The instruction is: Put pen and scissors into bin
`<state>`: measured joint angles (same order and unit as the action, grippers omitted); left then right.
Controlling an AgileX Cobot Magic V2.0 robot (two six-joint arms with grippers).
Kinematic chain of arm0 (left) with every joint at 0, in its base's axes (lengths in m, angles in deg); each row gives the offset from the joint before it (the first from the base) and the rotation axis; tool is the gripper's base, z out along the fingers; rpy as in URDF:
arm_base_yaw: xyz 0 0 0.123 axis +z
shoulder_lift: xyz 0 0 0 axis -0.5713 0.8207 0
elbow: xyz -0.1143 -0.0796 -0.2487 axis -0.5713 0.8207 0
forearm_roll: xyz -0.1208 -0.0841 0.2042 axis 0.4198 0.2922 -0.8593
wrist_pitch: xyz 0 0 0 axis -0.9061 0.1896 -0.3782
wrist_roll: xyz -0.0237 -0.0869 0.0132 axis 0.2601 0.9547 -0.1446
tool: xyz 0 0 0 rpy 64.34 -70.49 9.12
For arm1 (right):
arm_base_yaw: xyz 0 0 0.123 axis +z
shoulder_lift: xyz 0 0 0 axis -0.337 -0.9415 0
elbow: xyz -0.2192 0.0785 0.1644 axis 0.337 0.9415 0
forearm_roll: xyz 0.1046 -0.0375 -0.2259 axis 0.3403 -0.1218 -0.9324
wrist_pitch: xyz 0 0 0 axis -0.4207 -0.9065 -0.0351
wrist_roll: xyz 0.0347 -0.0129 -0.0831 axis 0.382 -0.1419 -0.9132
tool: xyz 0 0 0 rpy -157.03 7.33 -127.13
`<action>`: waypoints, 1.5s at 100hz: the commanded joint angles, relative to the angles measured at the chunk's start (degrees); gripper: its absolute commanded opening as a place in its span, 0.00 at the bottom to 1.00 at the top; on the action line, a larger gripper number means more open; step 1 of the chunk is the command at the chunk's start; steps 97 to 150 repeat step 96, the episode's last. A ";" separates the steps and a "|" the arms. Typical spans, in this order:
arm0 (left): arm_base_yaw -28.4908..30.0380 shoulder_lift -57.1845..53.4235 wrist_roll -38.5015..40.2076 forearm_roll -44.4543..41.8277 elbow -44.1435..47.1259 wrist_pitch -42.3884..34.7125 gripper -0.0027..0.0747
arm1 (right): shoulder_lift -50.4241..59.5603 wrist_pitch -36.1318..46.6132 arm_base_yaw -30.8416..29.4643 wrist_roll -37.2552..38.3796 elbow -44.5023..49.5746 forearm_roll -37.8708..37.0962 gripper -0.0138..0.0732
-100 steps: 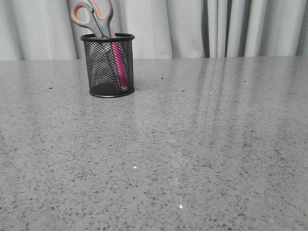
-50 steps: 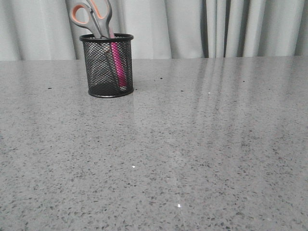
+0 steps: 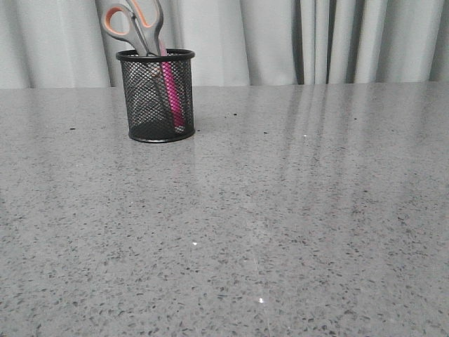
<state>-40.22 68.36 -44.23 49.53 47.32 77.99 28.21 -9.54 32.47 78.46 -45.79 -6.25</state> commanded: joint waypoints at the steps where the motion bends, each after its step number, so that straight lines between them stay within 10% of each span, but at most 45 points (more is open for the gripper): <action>1: 0.11 -1.65 0.40 0.76 2.52 -3.35 0.01 | 0.91 -2.15 -0.52 0.01 0.94 0.02 0.07; 150: 0.11 -1.65 0.40 0.76 2.52 -3.35 0.01 | 0.91 -9.99 -0.52 -5.54 0.94 -1.22 0.07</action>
